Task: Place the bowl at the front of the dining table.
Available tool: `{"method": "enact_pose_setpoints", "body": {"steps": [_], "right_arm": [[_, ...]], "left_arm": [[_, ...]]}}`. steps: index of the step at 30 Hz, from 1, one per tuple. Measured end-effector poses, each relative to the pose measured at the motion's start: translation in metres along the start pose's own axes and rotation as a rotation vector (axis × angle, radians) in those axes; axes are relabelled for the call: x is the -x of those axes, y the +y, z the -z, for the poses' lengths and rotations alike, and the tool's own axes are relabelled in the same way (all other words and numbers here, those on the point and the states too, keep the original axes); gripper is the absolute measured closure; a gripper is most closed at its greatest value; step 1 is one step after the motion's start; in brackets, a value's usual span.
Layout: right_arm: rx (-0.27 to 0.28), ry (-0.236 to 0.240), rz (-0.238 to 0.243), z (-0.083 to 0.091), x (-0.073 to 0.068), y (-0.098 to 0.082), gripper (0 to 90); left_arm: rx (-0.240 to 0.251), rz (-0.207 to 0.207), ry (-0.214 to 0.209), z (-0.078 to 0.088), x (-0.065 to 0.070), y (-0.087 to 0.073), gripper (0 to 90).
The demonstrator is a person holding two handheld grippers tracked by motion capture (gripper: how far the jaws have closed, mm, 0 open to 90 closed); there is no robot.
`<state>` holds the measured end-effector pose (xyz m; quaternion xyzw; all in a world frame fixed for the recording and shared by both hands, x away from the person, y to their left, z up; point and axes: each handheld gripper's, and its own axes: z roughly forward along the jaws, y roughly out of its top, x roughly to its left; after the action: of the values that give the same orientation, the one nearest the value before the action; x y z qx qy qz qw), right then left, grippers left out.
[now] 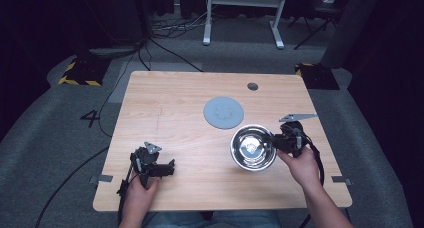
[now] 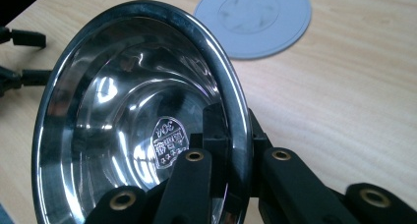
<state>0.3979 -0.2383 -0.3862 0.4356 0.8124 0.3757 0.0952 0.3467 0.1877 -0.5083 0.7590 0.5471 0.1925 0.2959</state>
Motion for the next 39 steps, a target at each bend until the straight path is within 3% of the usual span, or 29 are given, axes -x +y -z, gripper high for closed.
{"method": "enact_pose_setpoints", "body": {"steps": [9,22,39], "right_arm": [[0.052,-0.005,-0.017,-0.002,0.010,0.028,85.7],[0.045,-0.053,0.031,-0.014,0.010,0.070,85.7],[0.055,-0.091,-0.003,-0.028,0.025,0.112,85.8]], "left_arm": [[0.000,0.001,0.001,0.000,0.000,0.000,0.5],[0.001,0.005,0.003,0.000,0.001,-0.001,0.5],[0.001,0.004,0.003,0.000,0.001,0.000,0.5]]}}
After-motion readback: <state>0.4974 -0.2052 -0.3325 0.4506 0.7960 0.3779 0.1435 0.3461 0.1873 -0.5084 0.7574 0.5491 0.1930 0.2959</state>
